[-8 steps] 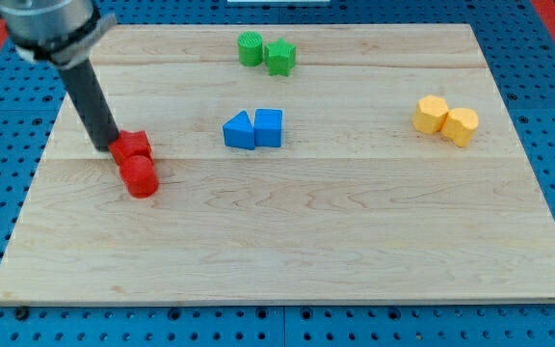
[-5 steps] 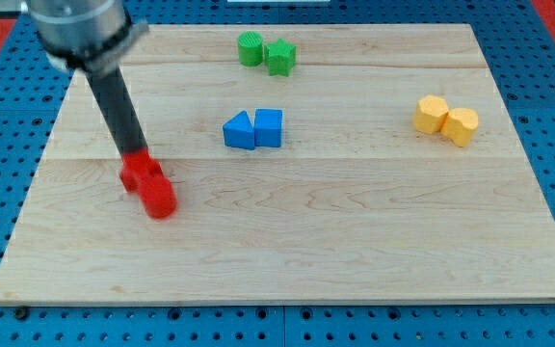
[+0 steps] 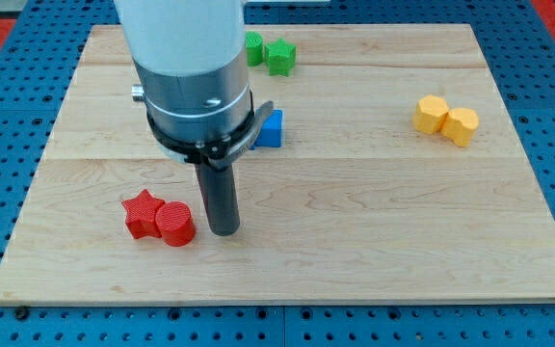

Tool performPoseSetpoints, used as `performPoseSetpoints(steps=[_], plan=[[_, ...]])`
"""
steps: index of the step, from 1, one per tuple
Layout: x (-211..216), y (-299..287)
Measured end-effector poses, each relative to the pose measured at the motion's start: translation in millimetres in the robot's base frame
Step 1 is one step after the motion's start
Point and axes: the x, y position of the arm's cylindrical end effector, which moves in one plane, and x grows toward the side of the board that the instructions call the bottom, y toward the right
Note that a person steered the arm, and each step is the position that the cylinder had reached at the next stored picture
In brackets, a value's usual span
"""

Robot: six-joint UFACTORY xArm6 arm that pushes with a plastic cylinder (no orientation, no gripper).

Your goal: Separate the red blocks from each other

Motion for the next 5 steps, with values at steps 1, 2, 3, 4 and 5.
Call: performPoseSetpoints(steps=[1,2,3,4,5], plan=[[-33,-80],[-40,-98],[-47,-89],[-49,-95],[-49,-95]])
